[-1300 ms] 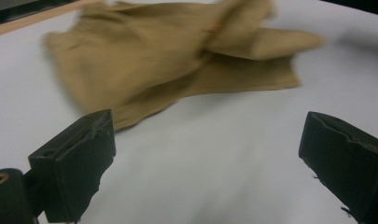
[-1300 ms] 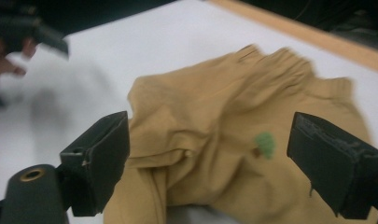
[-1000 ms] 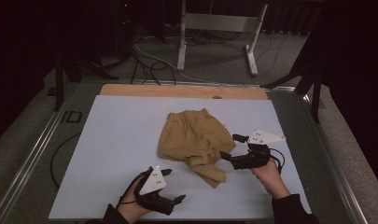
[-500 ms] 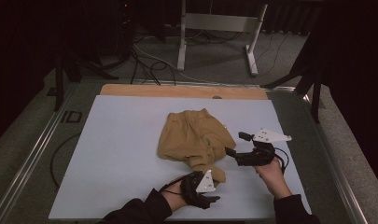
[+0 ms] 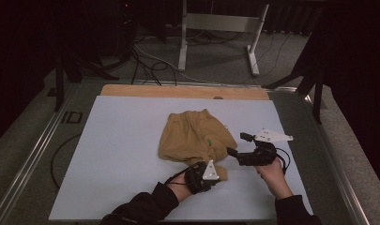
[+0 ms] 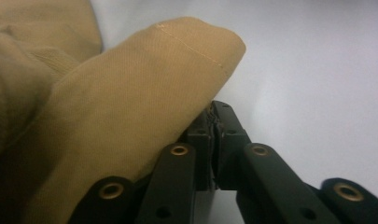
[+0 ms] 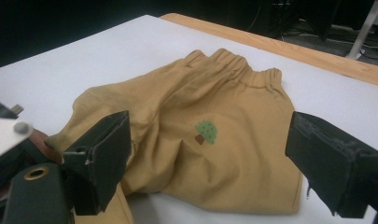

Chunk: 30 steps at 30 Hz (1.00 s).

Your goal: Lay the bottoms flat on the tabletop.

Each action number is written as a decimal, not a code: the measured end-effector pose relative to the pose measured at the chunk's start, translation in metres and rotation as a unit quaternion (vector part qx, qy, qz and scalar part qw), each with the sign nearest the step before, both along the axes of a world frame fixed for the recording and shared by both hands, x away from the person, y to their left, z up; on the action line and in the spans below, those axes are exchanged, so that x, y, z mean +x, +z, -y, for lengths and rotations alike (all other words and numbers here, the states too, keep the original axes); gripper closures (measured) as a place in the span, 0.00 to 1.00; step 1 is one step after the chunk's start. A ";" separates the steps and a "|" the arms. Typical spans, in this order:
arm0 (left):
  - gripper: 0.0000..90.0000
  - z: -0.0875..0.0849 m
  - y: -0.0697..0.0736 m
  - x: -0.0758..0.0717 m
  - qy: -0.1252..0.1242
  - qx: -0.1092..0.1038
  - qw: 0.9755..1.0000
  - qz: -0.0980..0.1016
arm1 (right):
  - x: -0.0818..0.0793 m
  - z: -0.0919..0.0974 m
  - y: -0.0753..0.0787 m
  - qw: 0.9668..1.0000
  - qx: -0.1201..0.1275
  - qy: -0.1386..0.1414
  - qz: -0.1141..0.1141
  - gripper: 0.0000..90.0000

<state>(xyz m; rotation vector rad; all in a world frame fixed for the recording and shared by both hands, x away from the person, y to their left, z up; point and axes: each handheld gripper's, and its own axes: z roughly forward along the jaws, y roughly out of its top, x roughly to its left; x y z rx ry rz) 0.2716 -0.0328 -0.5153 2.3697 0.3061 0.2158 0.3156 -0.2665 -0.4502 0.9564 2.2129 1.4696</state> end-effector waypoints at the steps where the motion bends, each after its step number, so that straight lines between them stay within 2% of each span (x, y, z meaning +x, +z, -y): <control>1: 0.99 0.000 0.000 0.000 0.000 0.000 1.000 0.000 | 0.000 0.000 0.000 1.000 0.000 0.000 0.000 0.16; 5: 0.99 -0.012 0.012 -0.009 -0.012 -0.013 1.000 0.004 | -0.001 0.000 0.001 1.000 0.001 0.002 0.000 0.16; 6: 0.99 -0.017 0.017 -0.012 -0.018 -0.011 1.000 0.011 | -0.002 0.000 0.002 1.000 0.003 0.003 0.002 0.16; 7: 0.99 -0.030 0.026 -0.017 -0.021 -0.010 1.000 0.017 | -0.003 -0.001 0.003 1.000 0.000 0.003 0.002 0.16; 8: 0.99 -0.030 0.026 -0.017 -0.021 -0.010 1.000 0.017 | -0.003 -0.001 0.003 1.000 0.000 0.003 0.002 0.16; 10: 0.99 -0.045 0.035 -0.023 -0.020 -0.009 1.000 0.022 | -0.003 -0.001 0.003 1.000 -0.001 0.004 0.002 0.16; 16: 0.99 -0.100 0.065 -0.035 0.012 -0.009 0.999 0.046 | -0.006 -0.004 0.006 1.000 -0.004 0.008 0.006 0.16; 22: 0.99 -0.149 0.092 -0.051 0.056 -0.032 0.995 0.073 | -0.010 -0.006 0.008 1.000 -0.009 0.010 0.008 0.16; 26: 0.99 -0.173 0.100 -0.067 0.075 -0.048 0.993 0.078 | -0.013 -0.004 0.007 1.000 -0.009 0.010 0.004 0.16; 30: 0.99 -0.192 0.100 -0.087 0.085 -0.069 0.991 0.078 | -0.016 0.000 0.008 1.000 -0.008 0.005 0.003 0.16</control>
